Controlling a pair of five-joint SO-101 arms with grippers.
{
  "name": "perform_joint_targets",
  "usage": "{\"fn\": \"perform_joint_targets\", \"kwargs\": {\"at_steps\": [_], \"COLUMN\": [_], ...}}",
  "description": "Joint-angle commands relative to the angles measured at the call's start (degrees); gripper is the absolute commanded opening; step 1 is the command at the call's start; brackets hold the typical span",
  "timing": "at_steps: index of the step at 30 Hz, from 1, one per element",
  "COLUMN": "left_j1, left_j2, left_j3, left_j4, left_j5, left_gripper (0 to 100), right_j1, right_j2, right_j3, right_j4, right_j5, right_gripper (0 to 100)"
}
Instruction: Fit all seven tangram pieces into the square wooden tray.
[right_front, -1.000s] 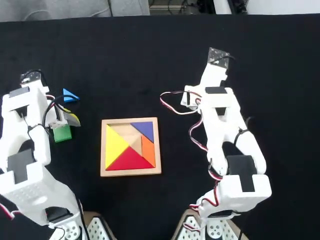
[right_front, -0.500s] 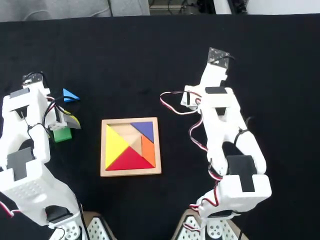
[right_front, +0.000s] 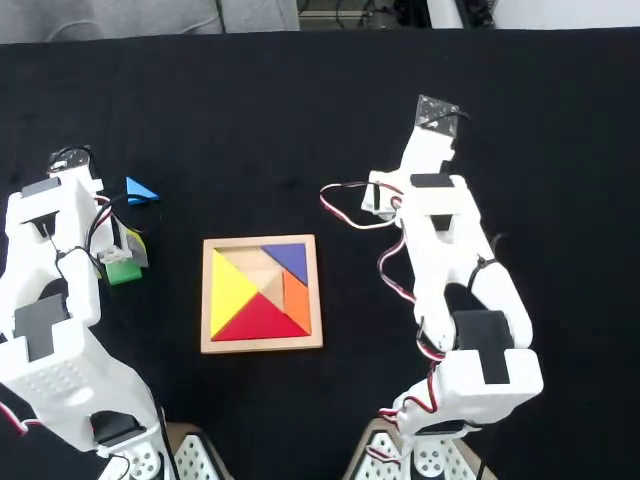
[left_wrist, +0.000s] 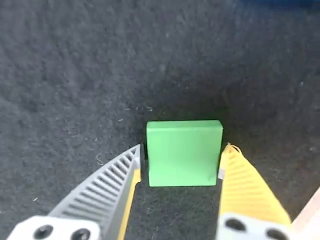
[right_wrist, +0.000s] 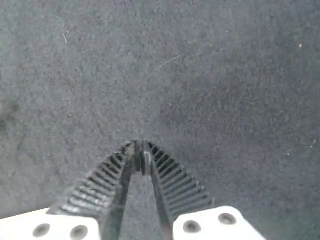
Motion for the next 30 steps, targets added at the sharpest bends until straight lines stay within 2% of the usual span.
{"fn": "perform_joint_targets", "kwargs": {"at_steps": [1, 7, 12, 18, 23, 30], "left_j1": [0.0, 0.0, 0.0, 0.3, 4.2, 7.1], "left_j2": [-0.4, -0.4, -0.4, -0.4, -1.1, -1.1], "left_j3": [-0.9, -1.7, -1.9, -1.6, -2.1, -4.0], "left_j4": [0.1, -0.1, 0.0, 0.0, 0.4, 0.5], "left_j5": [-0.4, 0.1, 5.7, 6.0, 5.5, 3.8], "left_gripper": [25, 25, 25, 24, 17, 17], "right_j1": [0.7, 0.7, 0.7, 0.7, 0.7, 1.0], "right_j2": [-3.5, -3.5, -3.5, -3.5, -3.5, -3.8], "right_j3": [-0.5, -0.5, -0.5, -0.5, -0.5, -0.5], "right_j4": [-1.0, -1.0, -1.0, -1.0, -1.0, -1.0], "right_j5": [-0.7, -0.7, -0.7, -0.7, -0.7, -0.7], "right_gripper": [1.1, 1.1, 1.1, 1.1, 1.1, 1.1]}}
